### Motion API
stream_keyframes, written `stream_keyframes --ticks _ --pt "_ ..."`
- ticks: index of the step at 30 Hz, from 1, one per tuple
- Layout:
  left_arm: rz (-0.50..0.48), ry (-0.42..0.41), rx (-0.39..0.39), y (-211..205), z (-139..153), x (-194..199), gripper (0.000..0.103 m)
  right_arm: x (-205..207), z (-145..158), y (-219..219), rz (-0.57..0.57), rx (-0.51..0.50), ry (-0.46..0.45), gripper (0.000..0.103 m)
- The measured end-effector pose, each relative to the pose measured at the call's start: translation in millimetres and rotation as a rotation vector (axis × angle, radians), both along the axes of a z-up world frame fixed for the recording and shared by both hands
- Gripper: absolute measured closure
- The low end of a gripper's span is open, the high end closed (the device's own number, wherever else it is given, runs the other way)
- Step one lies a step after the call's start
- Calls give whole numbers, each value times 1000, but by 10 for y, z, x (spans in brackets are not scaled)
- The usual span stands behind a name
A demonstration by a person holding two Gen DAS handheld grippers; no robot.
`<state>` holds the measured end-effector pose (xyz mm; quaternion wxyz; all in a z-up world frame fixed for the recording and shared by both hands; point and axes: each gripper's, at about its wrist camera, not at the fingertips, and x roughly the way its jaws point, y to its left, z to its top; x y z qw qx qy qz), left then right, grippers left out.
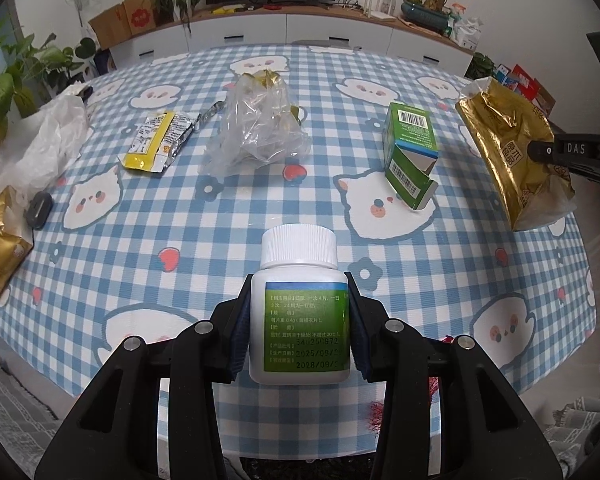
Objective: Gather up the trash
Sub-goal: 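Carry the pill bottle and gold foil bag down over the trash bin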
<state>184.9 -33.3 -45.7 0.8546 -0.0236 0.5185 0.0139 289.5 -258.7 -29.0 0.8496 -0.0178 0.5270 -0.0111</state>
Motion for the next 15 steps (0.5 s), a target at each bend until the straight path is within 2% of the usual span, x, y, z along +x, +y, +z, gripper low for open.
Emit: stream_keyframes --ticks 15 --pt "-24 -27 -19 2 160 -216 62 -497 97 -68 -17 14 -3 102"
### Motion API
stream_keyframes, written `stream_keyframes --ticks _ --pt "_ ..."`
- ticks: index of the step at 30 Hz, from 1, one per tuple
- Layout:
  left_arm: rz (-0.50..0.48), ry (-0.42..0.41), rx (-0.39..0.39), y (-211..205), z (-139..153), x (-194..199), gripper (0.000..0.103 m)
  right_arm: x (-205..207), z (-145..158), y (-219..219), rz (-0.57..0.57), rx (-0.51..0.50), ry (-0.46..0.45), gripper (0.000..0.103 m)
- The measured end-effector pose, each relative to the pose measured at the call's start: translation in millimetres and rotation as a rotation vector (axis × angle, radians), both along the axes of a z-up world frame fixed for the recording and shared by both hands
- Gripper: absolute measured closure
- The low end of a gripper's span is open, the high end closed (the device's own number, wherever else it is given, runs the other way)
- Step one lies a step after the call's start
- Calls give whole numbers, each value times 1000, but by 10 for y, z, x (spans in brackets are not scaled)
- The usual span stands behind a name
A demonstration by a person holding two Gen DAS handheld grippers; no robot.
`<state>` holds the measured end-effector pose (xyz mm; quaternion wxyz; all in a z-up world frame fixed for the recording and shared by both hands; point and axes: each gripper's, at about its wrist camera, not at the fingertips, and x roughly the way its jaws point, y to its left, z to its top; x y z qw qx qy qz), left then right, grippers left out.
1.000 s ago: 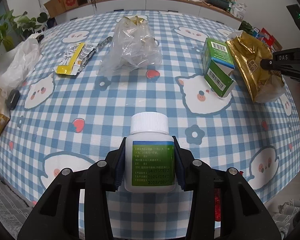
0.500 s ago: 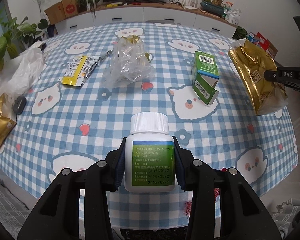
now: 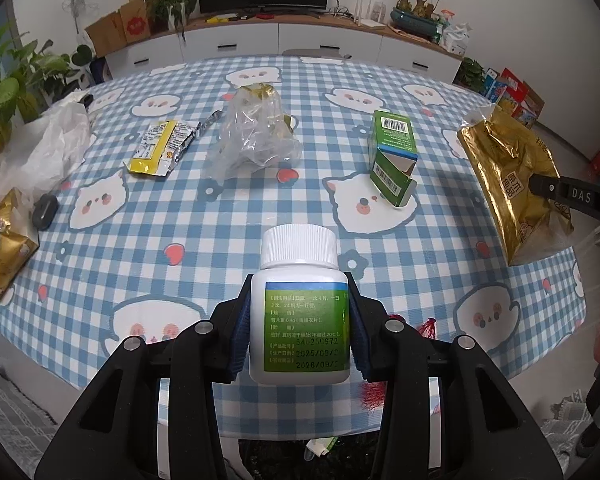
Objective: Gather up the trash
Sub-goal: 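Carry the pill bottle and gold foil bag down over the trash bin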
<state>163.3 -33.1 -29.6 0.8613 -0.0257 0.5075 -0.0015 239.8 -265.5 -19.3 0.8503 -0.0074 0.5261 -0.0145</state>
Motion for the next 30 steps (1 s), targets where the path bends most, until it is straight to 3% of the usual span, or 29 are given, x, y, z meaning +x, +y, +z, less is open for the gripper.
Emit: stream_keyframes --ticks 13,30 --pt "-21 -12 -24 -59 113 -412 62 -516 139 8 2 12 -32 102" --pt "-16 -6 -40 -66 52 -814 62 -1165 181 -62 -9 30 -48 102"
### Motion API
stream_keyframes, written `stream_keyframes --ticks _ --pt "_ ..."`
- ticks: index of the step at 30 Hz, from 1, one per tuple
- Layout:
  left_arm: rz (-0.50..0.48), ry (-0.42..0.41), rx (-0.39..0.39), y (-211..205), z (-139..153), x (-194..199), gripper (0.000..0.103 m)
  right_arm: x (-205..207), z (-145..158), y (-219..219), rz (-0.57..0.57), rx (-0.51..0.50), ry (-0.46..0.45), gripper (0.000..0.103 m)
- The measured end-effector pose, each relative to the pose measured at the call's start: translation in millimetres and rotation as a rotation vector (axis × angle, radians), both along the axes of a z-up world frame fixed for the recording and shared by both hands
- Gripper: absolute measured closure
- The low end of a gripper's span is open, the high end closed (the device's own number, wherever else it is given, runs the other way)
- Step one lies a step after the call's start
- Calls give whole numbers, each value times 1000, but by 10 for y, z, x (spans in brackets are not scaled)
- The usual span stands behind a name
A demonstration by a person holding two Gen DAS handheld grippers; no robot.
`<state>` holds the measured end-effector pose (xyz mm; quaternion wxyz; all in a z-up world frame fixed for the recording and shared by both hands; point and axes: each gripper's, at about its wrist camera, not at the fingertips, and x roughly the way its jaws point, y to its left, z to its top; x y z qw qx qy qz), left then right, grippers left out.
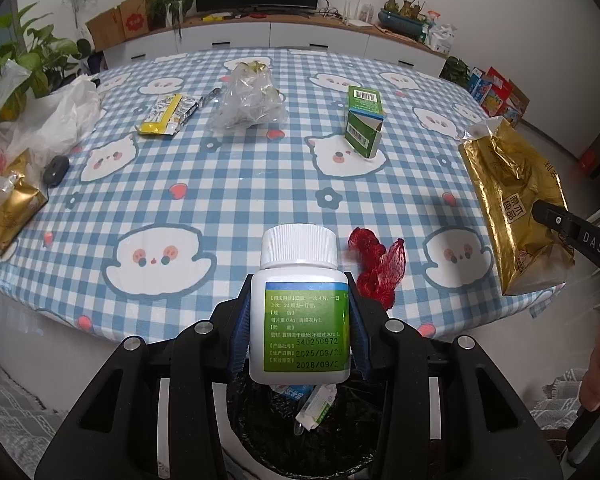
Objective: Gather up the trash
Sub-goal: 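Carry the pill bottle and gold foil bag down over the trash bin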
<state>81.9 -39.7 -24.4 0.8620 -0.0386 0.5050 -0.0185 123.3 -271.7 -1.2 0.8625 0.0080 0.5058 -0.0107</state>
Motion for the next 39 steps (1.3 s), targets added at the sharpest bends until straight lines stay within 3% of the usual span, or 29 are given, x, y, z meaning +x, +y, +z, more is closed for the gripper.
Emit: stream_keyframes --ticks 24,34,39 --pt "-5 -8 -15 -110 -114 -664 62 -904 -101 -81 12 7 10 102" --pt "-16 3 -14 -177 -372 -1029 62 -1295 -187 -100 21 2 4 102" --pt "-16 18 -18 -185 -551 -1204 62 -1562 -383 -103 26 6 10 102"
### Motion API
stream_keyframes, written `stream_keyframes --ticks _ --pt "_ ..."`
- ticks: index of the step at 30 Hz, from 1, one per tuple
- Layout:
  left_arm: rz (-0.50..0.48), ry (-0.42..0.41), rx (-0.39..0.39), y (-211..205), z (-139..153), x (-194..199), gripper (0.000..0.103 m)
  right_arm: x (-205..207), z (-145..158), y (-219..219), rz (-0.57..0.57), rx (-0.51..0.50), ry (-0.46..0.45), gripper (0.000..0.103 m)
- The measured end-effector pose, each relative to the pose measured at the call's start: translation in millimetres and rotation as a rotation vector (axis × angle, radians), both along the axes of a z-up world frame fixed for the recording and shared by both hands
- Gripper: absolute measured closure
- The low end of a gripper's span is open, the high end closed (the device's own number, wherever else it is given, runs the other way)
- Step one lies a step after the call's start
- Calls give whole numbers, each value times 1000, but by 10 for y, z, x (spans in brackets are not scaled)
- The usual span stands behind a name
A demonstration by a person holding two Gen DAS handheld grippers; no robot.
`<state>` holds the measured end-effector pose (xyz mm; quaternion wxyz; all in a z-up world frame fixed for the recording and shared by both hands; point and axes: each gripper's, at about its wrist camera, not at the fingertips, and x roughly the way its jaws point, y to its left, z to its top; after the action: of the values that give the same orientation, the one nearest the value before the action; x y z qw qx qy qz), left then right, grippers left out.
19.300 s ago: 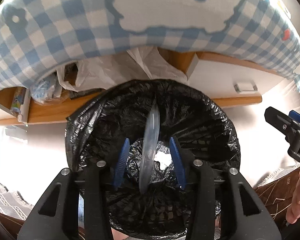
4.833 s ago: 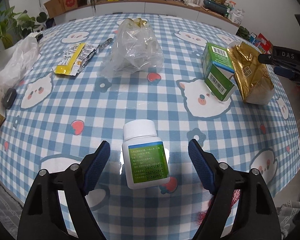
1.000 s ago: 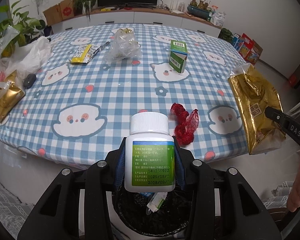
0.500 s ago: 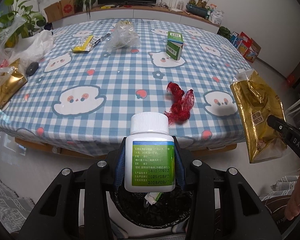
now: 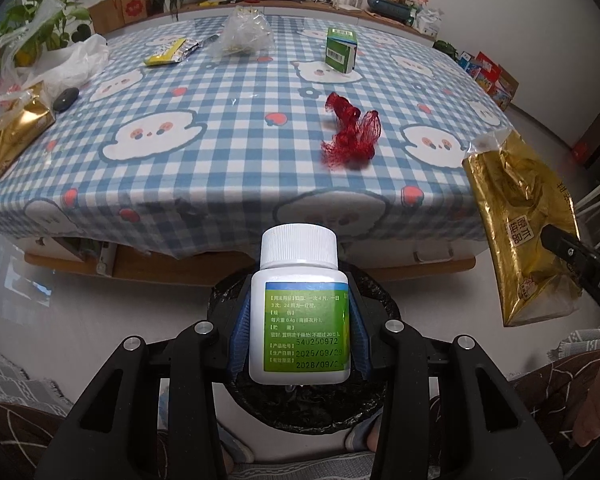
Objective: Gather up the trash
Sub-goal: 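Carry the pill bottle and gold foil bag down over the trash bin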
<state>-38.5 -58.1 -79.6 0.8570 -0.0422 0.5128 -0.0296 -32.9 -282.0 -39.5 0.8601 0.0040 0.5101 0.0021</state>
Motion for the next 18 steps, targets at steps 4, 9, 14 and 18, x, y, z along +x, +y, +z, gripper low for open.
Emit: stream_keyframes --ticks 4,9,14,18 --pt "10 23 1 1 -154 -91 62 -155 -70 29 9 -3 -6 102" --pt "10 33 7 -40 -298 -176 62 -263 -306 92 18 -2 30 102" --pt "13 55 15 -64 -522 -204 62 -292 -524 146 27 -15 56 102" --pt "17 67 15 -68 -668 -177 62 -283 -690 168 21 -22 77 102"
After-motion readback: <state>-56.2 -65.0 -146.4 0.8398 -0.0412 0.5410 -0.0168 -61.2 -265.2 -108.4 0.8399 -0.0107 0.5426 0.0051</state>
